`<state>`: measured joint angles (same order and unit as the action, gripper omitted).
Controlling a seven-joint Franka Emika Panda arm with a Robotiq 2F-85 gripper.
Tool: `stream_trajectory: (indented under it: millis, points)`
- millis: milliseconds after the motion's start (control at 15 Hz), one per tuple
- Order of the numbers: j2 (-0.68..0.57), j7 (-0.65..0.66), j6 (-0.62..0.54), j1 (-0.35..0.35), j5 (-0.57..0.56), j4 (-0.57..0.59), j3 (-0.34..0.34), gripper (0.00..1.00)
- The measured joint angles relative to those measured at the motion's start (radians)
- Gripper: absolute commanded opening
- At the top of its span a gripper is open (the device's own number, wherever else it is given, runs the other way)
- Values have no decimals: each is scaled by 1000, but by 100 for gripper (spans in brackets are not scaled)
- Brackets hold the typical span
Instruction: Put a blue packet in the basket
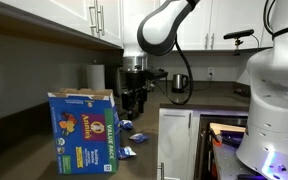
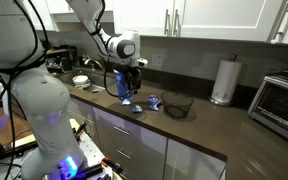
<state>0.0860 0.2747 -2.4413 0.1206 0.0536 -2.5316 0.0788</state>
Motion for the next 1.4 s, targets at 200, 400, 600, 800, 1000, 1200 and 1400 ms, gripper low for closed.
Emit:
stream_trajectory:
  millis: [200,400,600,800,1000,1200,1400]
  points:
    - [-30,0,-4,0,-1,-32,14,100]
    - [-76,3,-49,0,-28,-59,17,100]
    - [-129,27,-154,-1,-114,-82,11,100]
    - [-180,65,-258,-1,-223,-93,-12,100]
    - [-222,120,-334,2,-357,-92,-55,89]
    - [-250,157,-383,7,-457,-89,-104,64]
    - [-269,180,-416,10,-511,-87,-129,42]
